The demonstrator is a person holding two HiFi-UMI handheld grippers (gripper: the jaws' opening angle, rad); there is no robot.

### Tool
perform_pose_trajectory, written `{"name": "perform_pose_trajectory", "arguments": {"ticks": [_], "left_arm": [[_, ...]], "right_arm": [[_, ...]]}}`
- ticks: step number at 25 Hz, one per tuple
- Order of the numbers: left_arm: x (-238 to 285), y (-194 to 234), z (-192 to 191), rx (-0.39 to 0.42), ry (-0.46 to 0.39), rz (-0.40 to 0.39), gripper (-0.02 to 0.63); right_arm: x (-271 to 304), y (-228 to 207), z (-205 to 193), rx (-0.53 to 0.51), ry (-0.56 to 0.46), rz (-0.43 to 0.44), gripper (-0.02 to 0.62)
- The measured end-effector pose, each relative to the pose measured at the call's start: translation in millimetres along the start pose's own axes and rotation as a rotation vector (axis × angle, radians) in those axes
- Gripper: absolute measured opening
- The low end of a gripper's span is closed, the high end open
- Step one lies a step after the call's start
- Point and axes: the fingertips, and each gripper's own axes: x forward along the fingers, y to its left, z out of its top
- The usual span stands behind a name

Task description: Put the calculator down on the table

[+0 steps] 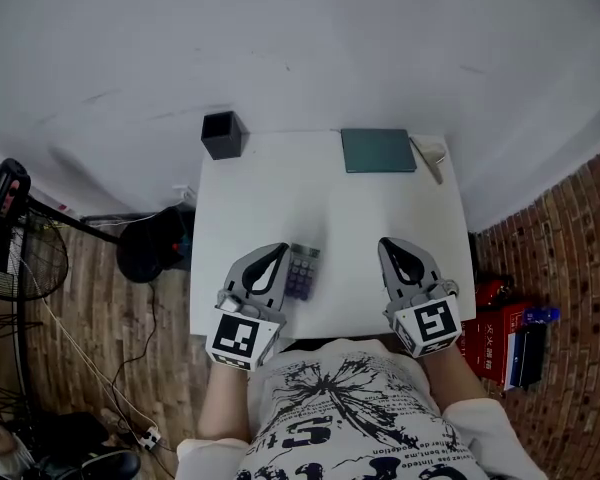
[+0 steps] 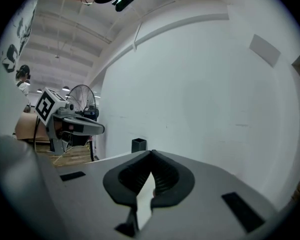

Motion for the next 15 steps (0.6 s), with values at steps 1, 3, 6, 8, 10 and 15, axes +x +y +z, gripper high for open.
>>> {"name": "perform_pose_trajectory", "arguments": {"ticks": [1,3,6,8,10,15], "left_arm": [[1,1,-4,-0.003,0.019,-0.002,0.014],[3,6,-9,-0.018,0.036,0.000,0.014],[4,11,-12,-0.026,0.039,0.003,0.014],[4,12,-12,-0.022,0.040,0.004,0.014],[4,14,-13,-0.023,0.047,0.010,0.014],[4,23,-15,-0.024,0.072,0.035,0.014]], "right_arm": [[2,-1,-1,0.004,0.003,-0.007,0.014],[5,-3,-4,0.011,0.007,-0.018,0.013],[8,-4,-6,0.010,0.007,-0.028,0.014],[9,-3,-7,0.006,0.005,-0.027,0.013],[11,-1,-9,-0.004,0.008,-0.026,0.014],[17,2,-15,-0.018,0.038,-0.029,0.013]]}}
